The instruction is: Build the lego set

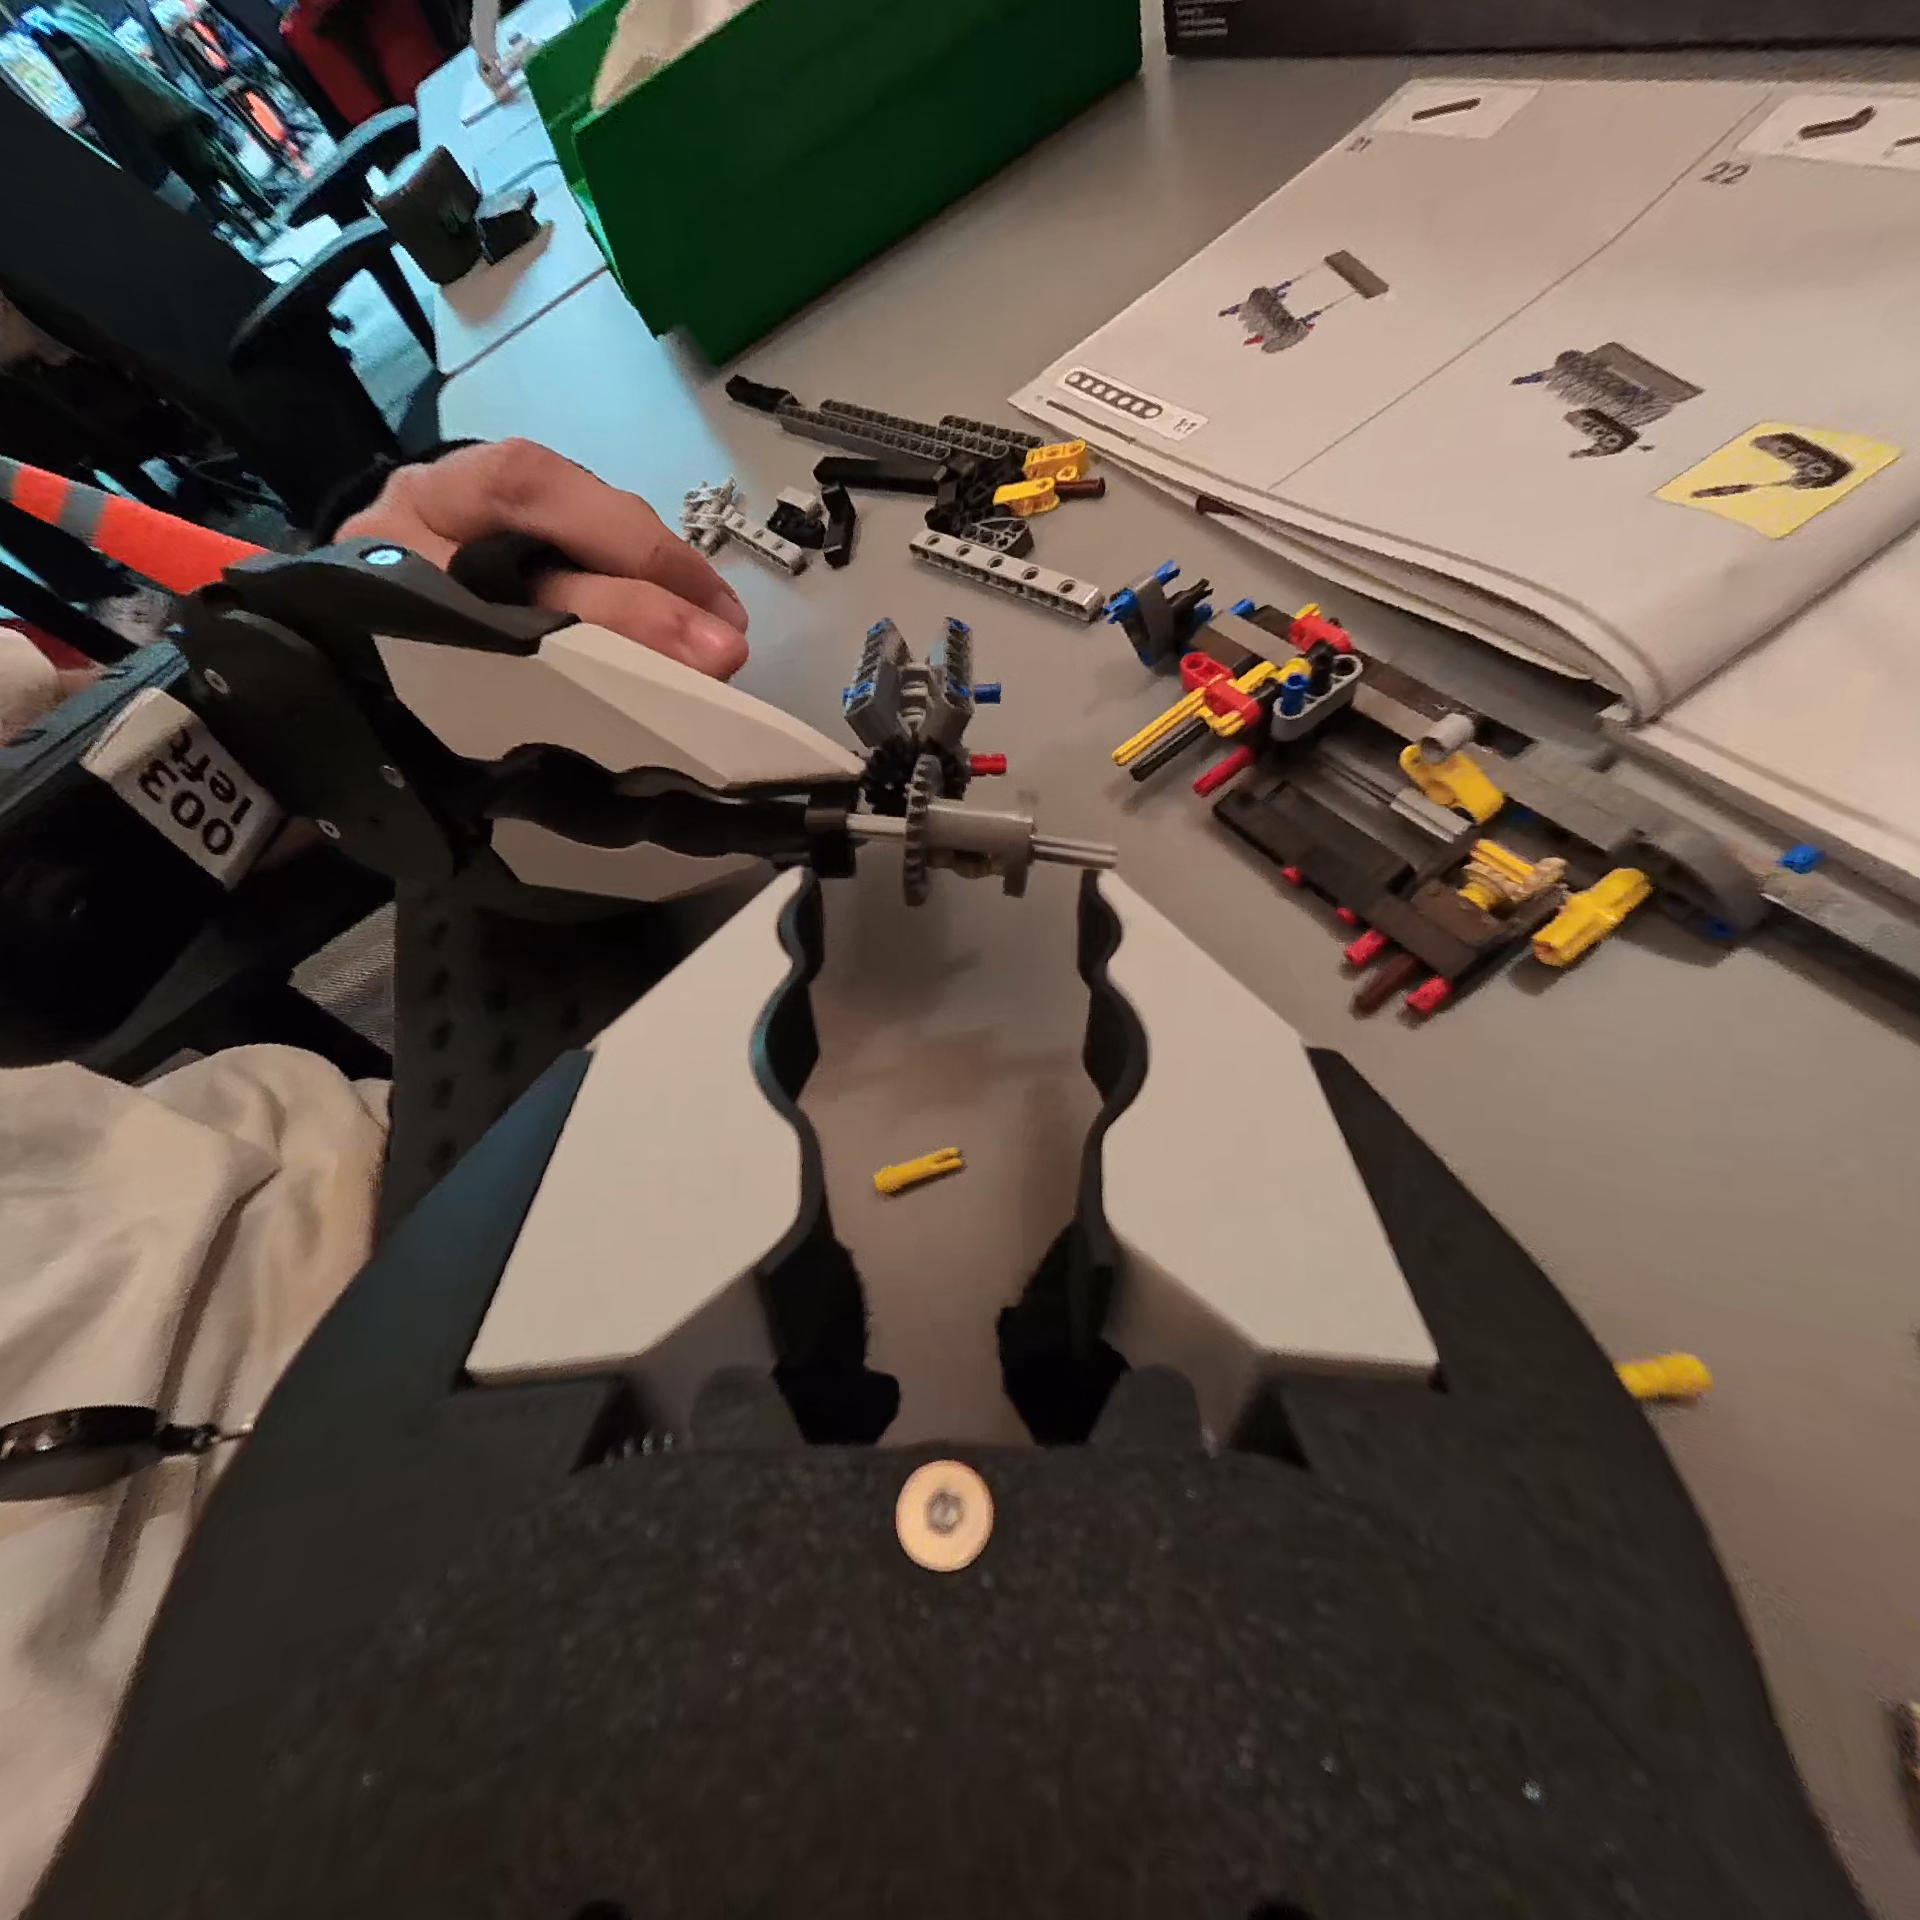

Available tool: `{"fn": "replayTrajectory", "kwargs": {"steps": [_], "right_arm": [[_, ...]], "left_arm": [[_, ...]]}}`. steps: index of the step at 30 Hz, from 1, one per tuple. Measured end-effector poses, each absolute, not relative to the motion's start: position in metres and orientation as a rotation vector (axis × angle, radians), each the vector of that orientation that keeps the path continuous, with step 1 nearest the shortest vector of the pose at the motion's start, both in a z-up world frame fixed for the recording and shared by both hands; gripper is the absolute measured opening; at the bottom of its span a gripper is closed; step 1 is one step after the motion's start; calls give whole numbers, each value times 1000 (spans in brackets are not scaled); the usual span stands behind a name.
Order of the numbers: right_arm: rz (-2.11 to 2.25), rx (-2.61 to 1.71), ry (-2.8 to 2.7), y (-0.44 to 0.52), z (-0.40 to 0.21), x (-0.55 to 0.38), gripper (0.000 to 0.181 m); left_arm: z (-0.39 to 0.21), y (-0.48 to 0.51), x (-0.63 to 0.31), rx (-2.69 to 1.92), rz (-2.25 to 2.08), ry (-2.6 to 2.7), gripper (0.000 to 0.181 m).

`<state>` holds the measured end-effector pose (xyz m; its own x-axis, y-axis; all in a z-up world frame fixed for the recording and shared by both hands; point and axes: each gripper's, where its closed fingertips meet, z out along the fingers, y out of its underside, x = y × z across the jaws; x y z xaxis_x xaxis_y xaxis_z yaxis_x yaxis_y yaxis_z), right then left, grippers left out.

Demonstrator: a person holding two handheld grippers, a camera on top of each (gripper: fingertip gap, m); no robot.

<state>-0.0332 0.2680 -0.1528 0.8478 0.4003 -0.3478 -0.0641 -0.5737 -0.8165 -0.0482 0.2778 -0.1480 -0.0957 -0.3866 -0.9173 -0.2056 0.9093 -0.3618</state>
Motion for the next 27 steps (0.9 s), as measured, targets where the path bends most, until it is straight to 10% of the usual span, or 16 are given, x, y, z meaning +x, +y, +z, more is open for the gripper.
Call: {"fn": "replayTrajectory", "kwargs": {"steps": [4, 27], "right_arm": [[662, -2061, -208, 272, -149, -31, 23], [725, -2265, -169, 258, -169, -32, 22]], "left_arm": [[-148, 276, -49, -438, -156, 1677, 6], [-164, 266, -52, -366, -91, 1735, 6]]}}
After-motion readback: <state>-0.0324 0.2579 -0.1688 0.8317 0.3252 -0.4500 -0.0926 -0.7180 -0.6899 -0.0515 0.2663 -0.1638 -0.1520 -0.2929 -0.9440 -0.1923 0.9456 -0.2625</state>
